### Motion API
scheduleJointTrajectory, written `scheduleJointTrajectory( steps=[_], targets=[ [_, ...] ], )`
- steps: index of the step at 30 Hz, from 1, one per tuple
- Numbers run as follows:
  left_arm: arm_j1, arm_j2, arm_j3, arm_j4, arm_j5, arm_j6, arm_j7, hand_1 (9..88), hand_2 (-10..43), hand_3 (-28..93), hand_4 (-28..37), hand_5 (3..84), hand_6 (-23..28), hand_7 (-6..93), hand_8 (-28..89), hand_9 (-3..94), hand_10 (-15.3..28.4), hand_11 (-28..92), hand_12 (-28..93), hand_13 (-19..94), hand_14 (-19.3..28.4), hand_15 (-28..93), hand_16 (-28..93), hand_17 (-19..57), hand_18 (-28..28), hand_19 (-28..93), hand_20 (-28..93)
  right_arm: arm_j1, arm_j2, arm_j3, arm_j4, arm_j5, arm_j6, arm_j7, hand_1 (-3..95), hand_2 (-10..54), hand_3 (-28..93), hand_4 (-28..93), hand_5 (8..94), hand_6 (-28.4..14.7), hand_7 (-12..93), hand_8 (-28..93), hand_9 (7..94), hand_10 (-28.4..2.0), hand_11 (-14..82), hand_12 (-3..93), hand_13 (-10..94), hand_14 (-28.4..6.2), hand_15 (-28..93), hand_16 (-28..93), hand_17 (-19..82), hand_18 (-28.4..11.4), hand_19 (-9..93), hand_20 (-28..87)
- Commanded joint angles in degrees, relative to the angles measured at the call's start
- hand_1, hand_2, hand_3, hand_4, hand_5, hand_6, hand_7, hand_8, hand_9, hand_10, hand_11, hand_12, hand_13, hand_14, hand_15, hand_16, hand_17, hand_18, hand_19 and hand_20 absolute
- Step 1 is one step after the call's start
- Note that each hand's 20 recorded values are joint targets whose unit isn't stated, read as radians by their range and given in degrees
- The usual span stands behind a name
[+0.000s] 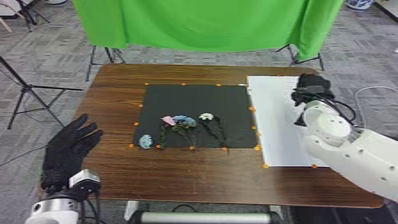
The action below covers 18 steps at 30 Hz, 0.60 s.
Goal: Arrange flowers
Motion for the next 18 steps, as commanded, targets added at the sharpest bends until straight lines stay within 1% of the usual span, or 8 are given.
scheduleJointTrajectory(
  steps=[1,4,6,8,10,14,15,18],
  targets=[
    [2.2,-0.53,-0.80,-0.97,-0.32,0.88,0.24,24.0,5.0,82,-22.5,40.4,10.8,16.9,-11,36.6,19.7,32,10,28,26.1,55,-10,-6.7,24.7,61,20,-6.8,-2.0,4.7,-7.3,-7.9,-2.8,-6.9,52.6,-9.5,83,-28,79.9,1.2,32,-4,92.5,-7.0,16.7,33.7,80,-3.8,75,15,37,-22.3,93,33],
    [2.0,-0.33,-0.86,-0.85,-0.36,0.76,0.44,23.9,4.9,82,-22.4,40.4,10.8,16.9,-11,36.6,19.7,32,10,28,26.1,55,-9,-6.7,24.7,61,20,-7.1,-3.2,3.3,-8.6,-10.4,-4.1,-9.4,52.3,-9.5,83,-28,79.8,1.2,32,-4,92.4,-6.9,16.7,33.9,80,-4.0,75,15,37,-22.3,93,33],
    [1.7,0.14,-0.51,-0.56,-0.84,1.04,1.52,23.9,4.9,83,-22.4,40.4,10.8,16.9,-11,36.6,19.7,32,10,28,26.1,55,-10,-6.7,24.7,61,20,-5.0,-4.0,0.0,-8.7,-9.8,-3.1,-9.8,52.3,-9.5,83,-28,79.7,1.1,32,-4,92.4,-7.0,16.7,33.9,80,-4.1,75,15,37,-22.2,93,33],
    [1.2,0.15,-0.76,-0.40,-0.55,0.58,1.36,23.8,4.9,83,-22.4,40.4,10.8,16.9,-11,36.6,19.6,32,10,28,26.2,55,-10,-6.8,24.7,61,20,-4.1,-5.3,-1.9,-8.5,-9.6,-2.5,-10.3,52.3,-9.5,83,-28,79.7,1.1,32,-4,92.3,-7.0,16.7,34.0,80,-4.1,75,15,37,-22.2,93,33],
    [0.6,0.84,-0.89,-0.29,-0.61,0.47,1.01,23.8,4.9,83,-22.4,40.4,10.8,16.9,-11,36.6,19.6,32,10,28,26.2,55,-10,-6.8,24.7,61,20,-4.2,-6.1,-3.1,-8.4,-11.5,-3.3,-10.9,52.2,-9.5,83,-28,79.6,1.1,32,-4,92.3,-7.0,16.8,34.0,80,-4.2,75,15,37,-22.2,93,33],
    [-0.5,0.66,-1.31,0.13,0.04,-0.45,0.09,23.8,4.8,83,-22.4,40.4,10.8,16.9,-11,36.5,19.6,32,10,28,26.2,55,-10,-6.8,24.7,61,20,-3.3,-6.6,-6.3,-8.6,-9.9,-2.3,-9.5,52.0,-9.5,83,-28,79.4,1.1,32,-4,92.2,-7.1,16.8,34.1,80,-4.2,75,15,36,-22.1,93,33],
    [-0.2,1.03,-1.33,0.07,-0.22,-0.20,0.49,23.8,4.8,83,-22.4,40.4,10.8,16.9,-11,36.5,19.7,32,10,28,26.1,55,-10,-6.8,24.7,61,20,-3.5,-6.7,-6.6,-8.8,-9.8,-2.3,-9.3,52.0,-9.5,83,-28,79.3,1.2,32,-4,92.2,-7.1,16.8,34.0,80,-4.2,75,15,36,-22.1,93,33],
    [-0.7,0.91,-1.37,0.37,0.00,-0.83,-0.21,23.8,4.8,83,-22.4,40.4,10.8,16.9,-11,36.6,19.6,31,10,28,26.1,55,-10,-6.8,24.7,61,20,-4.1,-5.9,-7.5,-9.9,-10.7,-2.7,-9.2,52.0,-9.5,84,-28,79.0,1.2,32,-4,92.0,-7.2,16.9,34.2,79,-4.3,75,15,36,-22.0,93,33]
  ],
)
